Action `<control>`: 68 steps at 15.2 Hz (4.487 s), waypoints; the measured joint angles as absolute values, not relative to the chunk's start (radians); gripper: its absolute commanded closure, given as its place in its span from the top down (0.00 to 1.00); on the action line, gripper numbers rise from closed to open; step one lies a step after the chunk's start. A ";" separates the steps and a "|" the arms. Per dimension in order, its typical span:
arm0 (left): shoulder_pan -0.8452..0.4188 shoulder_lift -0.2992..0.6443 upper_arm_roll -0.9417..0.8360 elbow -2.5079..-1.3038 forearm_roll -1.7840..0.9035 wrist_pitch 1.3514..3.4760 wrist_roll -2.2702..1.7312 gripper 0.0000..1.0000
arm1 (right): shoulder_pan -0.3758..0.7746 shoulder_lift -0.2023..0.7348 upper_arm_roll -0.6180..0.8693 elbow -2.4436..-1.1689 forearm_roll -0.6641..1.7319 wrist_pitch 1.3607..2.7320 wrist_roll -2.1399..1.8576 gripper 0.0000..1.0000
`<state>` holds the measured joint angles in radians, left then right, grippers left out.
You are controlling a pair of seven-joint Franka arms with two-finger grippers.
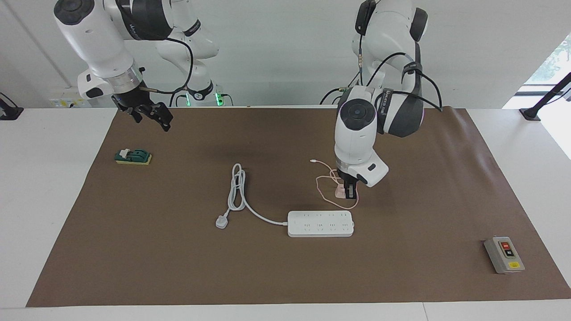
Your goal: Plug charger into power strip
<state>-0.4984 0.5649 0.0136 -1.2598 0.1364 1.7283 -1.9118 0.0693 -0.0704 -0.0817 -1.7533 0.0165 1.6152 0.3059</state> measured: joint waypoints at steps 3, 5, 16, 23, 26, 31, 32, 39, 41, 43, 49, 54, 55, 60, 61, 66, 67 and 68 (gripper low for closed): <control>-0.499 0.593 0.017 -1.260 0.139 1.731 -1.943 0.00 | 0.047 -0.070 -0.117 -1.753 0.016 1.621 0.186 1.00; -0.500 0.614 0.018 -1.260 0.140 1.746 -1.954 0.00 | 0.041 -0.070 -0.125 -1.744 0.016 1.624 0.155 1.00; -0.505 0.667 0.037 -1.259 0.191 1.816 -1.983 0.00 | 0.043 -0.041 -0.118 -1.687 0.016 1.609 0.108 1.00; -0.500 0.667 0.045 -1.259 0.192 1.827 -1.952 0.00 | 0.042 -0.040 -0.121 -1.686 0.016 1.570 0.108 1.00; -0.494 0.667 0.045 -1.257 0.192 1.830 -1.916 0.00 | 0.042 -0.040 -0.121 -1.686 0.016 1.558 0.108 1.00; -0.478 0.667 0.045 -1.248 0.153 1.839 -1.861 0.00 | 0.042 -0.040 -0.121 -1.684 0.016 1.558 0.108 1.00; -0.476 0.667 0.045 -1.248 0.146 1.842 -1.851 0.00 | 0.042 -0.040 -0.121 -1.683 0.016 1.558 0.108 1.00; -0.466 0.667 0.043 -1.245 0.135 1.876 -1.836 0.00 | 0.042 -0.040 -0.121 -1.677 0.016 1.558 0.108 1.00; -0.466 0.667 0.043 -1.245 0.131 1.877 -1.834 0.00 | 0.042 -0.040 -0.120 -1.676 0.016 1.558 0.108 1.00; -0.466 0.667 0.042 -1.247 0.128 1.877 -1.825 0.00 | 0.042 -0.040 -0.118 -1.676 0.016 1.554 0.108 1.00; -0.466 0.666 0.042 -1.267 0.121 1.898 -1.813 0.00 | 0.043 -0.046 -0.115 -1.676 0.016 1.550 0.108 1.00; -0.466 0.656 0.042 -1.285 0.120 1.911 -1.812 0.00 | 0.043 -0.047 -0.115 -1.676 0.016 1.549 0.108 1.00; -0.466 0.652 0.042 -1.292 0.119 1.915 -1.812 0.00 | 0.043 -0.047 -0.115 -1.676 0.016 1.549 0.108 1.00; -0.465 0.579 0.043 -1.406 0.115 1.981 -1.816 0.00 | 0.043 -0.047 -0.115 -1.676 0.016 1.549 0.108 1.00; -0.465 0.571 0.043 -1.419 0.115 1.988 -1.823 0.00 | 0.043 -0.047 -0.115 -1.676 0.016 1.549 0.108 1.00; -0.466 0.565 0.042 -1.435 0.113 2.000 -1.868 0.00 | 0.043 -0.047 -0.115 -1.676 0.016 1.549 0.108 1.00; -0.466 0.565 0.042 -1.435 0.113 2.000 -1.874 0.00 | 0.043 -0.047 -0.115 -1.676 0.016 1.549 0.108 1.00; -0.466 0.565 0.042 -1.436 0.113 2.000 -1.877 0.00 | 0.043 -0.047 -0.115 -1.676 0.016 1.549 0.108 1.00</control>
